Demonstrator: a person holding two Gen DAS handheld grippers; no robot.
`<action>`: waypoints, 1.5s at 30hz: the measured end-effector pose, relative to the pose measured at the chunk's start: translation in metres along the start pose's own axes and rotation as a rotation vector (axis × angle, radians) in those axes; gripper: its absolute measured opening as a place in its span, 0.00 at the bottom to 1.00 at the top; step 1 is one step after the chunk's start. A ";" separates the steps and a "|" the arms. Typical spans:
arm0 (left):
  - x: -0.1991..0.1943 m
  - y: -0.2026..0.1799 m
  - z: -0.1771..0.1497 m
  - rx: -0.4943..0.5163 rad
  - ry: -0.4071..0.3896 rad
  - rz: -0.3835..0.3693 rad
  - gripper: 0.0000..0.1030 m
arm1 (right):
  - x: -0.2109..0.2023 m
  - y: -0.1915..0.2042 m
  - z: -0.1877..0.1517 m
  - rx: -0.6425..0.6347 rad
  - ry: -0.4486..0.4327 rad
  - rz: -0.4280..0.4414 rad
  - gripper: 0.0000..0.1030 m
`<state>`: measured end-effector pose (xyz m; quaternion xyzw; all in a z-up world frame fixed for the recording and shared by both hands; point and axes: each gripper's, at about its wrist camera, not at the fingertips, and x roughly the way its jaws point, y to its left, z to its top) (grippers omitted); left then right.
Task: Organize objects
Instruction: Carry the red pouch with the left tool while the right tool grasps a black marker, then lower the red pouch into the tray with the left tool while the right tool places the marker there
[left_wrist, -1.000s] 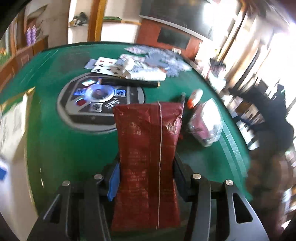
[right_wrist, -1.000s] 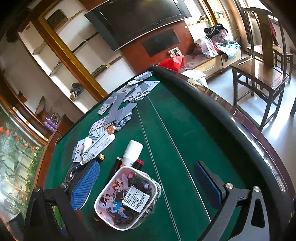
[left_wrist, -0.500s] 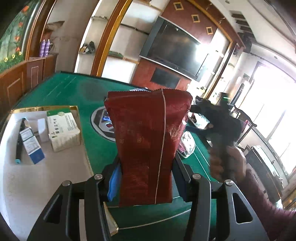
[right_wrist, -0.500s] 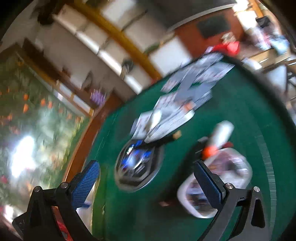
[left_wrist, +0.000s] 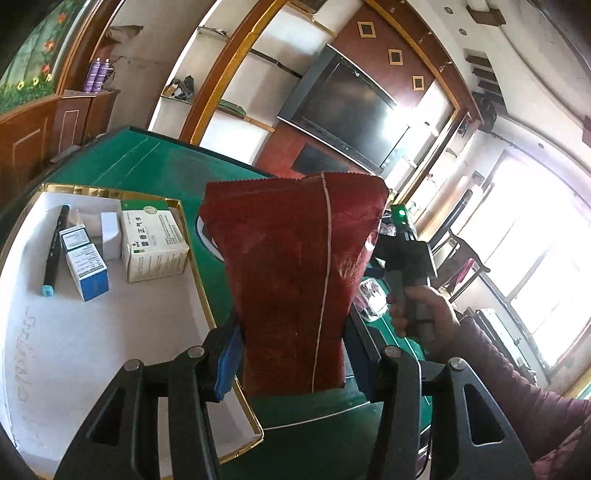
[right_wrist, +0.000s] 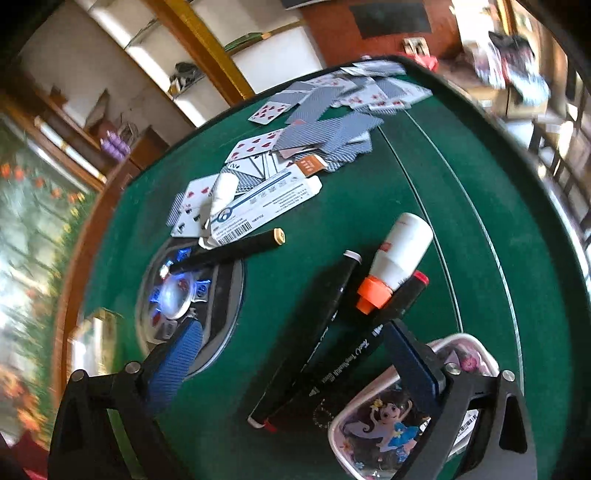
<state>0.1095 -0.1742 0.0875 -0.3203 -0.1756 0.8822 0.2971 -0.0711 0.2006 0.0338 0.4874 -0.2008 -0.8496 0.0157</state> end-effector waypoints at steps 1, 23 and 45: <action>0.000 0.000 -0.001 -0.006 0.002 -0.005 0.48 | 0.000 0.007 0.000 -0.033 -0.005 -0.031 0.89; -0.012 0.007 -0.012 -0.039 -0.001 -0.057 0.49 | 0.030 0.053 -0.032 -0.212 -0.028 -0.217 0.15; -0.086 0.001 0.013 -0.037 -0.145 0.078 0.49 | -0.083 0.078 -0.072 -0.231 -0.269 0.173 0.16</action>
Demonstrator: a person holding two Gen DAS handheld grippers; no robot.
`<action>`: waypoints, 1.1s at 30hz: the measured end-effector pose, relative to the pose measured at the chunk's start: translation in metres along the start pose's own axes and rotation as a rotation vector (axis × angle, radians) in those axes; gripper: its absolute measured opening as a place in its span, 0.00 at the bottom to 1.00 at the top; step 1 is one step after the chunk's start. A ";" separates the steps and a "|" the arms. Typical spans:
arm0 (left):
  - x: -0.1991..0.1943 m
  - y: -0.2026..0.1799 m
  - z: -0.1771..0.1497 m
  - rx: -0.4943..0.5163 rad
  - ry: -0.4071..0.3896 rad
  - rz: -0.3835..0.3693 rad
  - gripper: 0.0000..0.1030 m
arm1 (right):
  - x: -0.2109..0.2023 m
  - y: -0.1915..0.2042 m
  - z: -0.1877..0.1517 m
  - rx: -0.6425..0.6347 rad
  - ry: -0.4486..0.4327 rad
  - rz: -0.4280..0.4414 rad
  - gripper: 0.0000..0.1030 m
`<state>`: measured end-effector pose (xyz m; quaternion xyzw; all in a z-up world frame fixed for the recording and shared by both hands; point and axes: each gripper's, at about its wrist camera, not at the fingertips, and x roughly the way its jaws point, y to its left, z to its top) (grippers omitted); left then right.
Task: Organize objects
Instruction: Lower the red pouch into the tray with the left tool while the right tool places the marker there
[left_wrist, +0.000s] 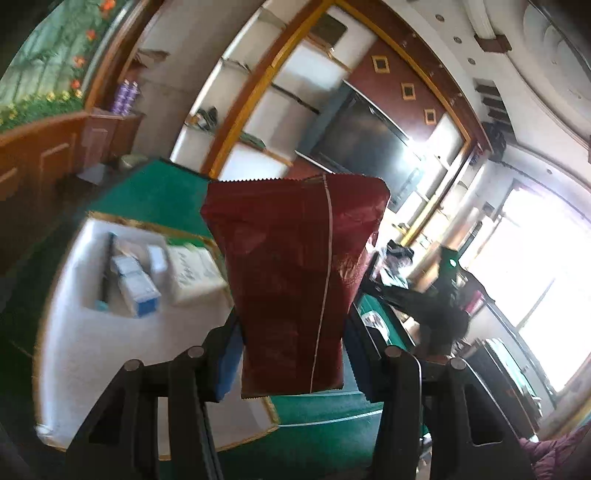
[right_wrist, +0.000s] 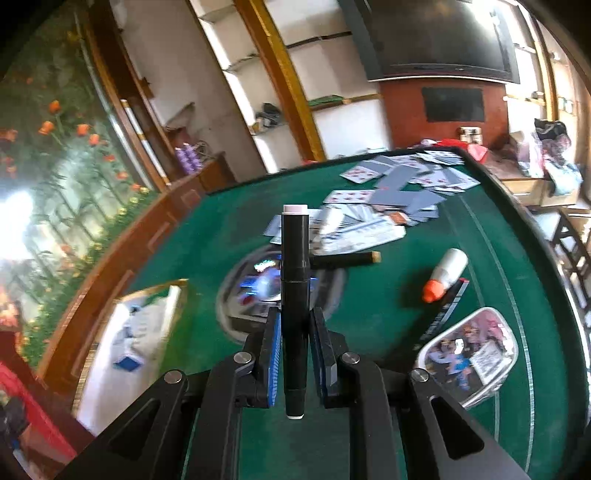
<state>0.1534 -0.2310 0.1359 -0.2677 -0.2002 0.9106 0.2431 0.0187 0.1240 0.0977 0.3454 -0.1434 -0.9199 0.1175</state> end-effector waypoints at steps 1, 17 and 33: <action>-0.008 0.003 0.003 -0.001 -0.012 0.017 0.49 | -0.003 0.006 0.000 -0.005 0.001 0.029 0.16; 0.006 0.082 -0.006 -0.090 0.203 0.239 0.49 | 0.028 0.119 -0.038 -0.101 0.207 0.393 0.16; 0.089 0.101 -0.014 -0.096 0.380 0.318 0.40 | 0.125 0.175 -0.073 -0.200 0.422 0.268 0.17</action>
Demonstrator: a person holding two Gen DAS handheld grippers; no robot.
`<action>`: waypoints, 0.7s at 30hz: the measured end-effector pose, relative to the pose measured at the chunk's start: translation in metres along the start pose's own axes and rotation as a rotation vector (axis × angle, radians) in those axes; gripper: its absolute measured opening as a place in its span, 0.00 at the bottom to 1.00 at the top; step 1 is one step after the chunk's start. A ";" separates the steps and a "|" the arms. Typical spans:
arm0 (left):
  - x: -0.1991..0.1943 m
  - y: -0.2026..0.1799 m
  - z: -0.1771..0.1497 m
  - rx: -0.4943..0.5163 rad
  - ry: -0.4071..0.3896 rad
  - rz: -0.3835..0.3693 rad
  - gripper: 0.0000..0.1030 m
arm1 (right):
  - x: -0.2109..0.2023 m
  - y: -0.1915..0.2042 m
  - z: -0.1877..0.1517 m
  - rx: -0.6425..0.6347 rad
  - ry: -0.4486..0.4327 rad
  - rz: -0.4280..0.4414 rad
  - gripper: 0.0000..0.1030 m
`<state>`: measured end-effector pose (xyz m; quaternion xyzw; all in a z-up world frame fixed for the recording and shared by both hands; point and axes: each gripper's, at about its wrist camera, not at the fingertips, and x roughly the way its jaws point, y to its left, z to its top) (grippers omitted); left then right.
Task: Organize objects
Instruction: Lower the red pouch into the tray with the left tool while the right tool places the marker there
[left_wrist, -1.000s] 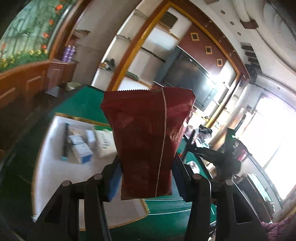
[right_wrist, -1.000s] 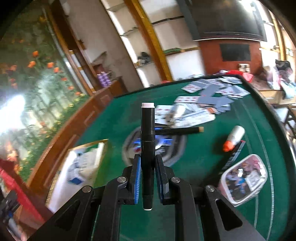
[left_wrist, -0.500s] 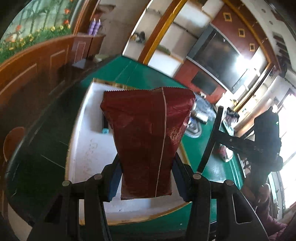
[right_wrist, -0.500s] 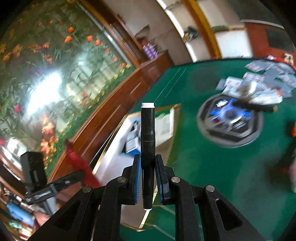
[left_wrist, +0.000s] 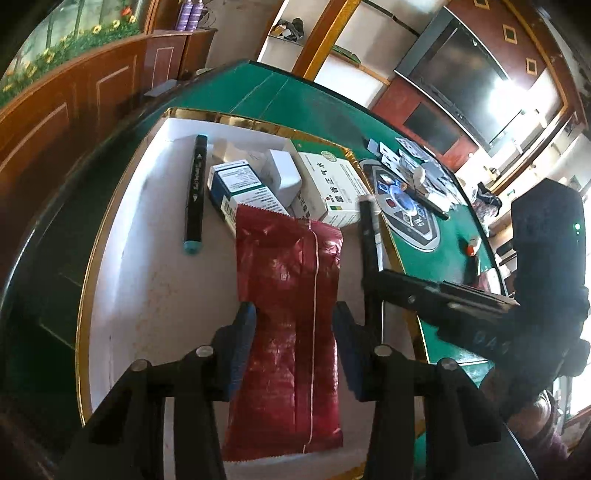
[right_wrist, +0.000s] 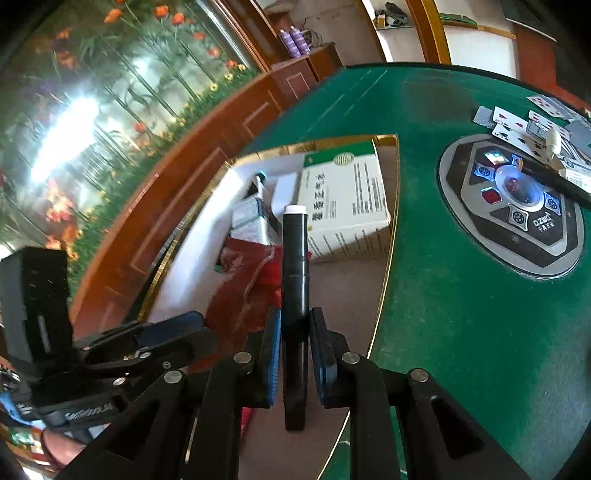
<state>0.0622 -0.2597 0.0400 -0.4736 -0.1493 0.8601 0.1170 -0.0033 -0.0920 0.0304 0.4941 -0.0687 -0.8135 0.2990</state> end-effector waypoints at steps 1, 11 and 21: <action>0.000 -0.002 0.000 0.007 -0.005 0.007 0.40 | 0.003 0.001 0.000 -0.007 0.009 -0.014 0.17; -0.029 -0.013 -0.007 0.037 -0.125 0.067 0.73 | 0.009 0.008 -0.011 -0.039 0.085 -0.098 0.17; -0.040 -0.003 -0.017 0.004 -0.206 0.061 0.85 | -0.026 0.000 -0.007 0.043 -0.025 -0.018 0.67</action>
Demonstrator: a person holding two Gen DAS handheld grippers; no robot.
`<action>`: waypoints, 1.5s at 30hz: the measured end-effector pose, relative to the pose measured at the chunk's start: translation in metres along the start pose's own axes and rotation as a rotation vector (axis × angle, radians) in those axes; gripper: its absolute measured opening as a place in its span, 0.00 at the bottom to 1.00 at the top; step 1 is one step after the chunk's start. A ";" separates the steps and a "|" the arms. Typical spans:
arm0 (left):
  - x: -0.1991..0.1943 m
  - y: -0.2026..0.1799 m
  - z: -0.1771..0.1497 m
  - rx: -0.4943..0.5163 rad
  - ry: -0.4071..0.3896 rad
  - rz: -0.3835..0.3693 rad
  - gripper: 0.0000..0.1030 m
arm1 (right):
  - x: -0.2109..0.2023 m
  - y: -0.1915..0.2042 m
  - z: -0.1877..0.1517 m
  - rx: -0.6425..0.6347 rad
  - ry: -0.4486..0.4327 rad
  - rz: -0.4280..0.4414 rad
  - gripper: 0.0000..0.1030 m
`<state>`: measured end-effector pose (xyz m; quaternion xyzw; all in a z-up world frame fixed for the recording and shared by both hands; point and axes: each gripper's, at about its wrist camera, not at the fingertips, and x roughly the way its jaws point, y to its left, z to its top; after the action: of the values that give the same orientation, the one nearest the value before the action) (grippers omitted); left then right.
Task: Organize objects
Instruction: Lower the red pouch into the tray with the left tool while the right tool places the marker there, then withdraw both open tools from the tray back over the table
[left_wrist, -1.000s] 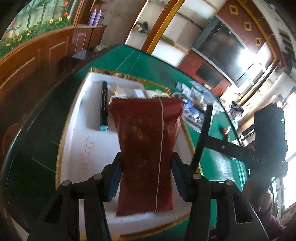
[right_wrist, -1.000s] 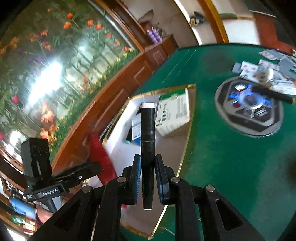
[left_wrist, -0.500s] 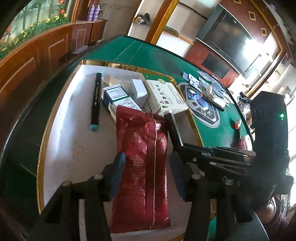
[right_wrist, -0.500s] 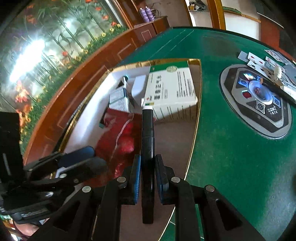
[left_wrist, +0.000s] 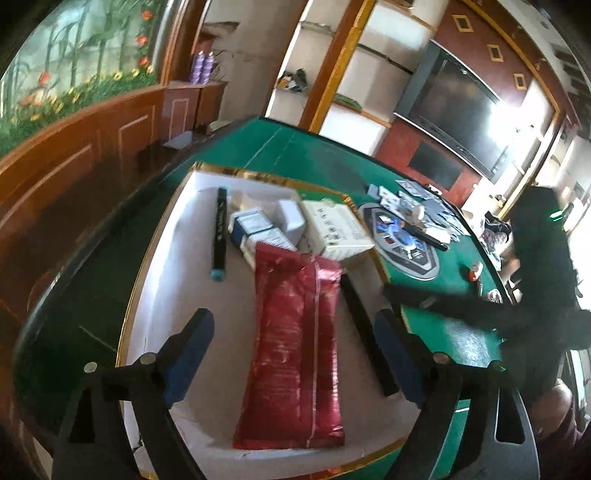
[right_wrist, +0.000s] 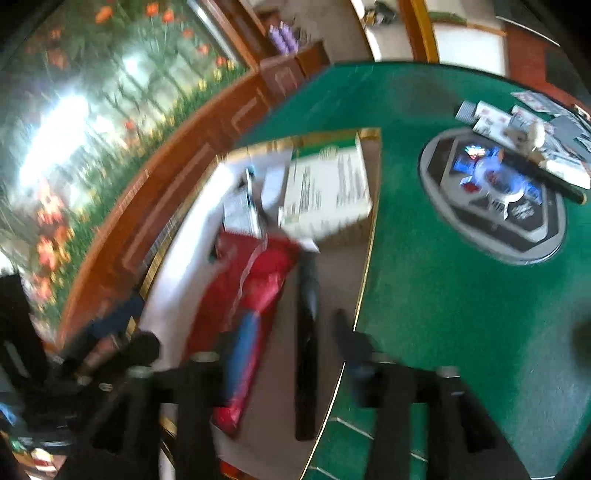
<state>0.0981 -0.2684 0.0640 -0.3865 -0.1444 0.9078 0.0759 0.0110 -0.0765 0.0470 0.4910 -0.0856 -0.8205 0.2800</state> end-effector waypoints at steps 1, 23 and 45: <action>0.005 0.003 -0.002 -0.013 0.009 -0.008 0.85 | -0.006 -0.002 0.002 0.015 -0.027 0.018 0.70; 0.040 0.016 -0.035 -0.014 0.074 -0.106 0.88 | 0.072 0.022 0.082 0.114 0.021 0.085 0.78; 0.000 -0.031 -0.025 0.069 0.043 -0.097 0.93 | -0.155 -0.029 -0.015 -0.115 -0.551 -0.554 1.00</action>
<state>0.1167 -0.2342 0.0577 -0.3955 -0.1300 0.8989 0.1362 0.0690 0.0339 0.1450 0.2401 0.0244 -0.9695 0.0416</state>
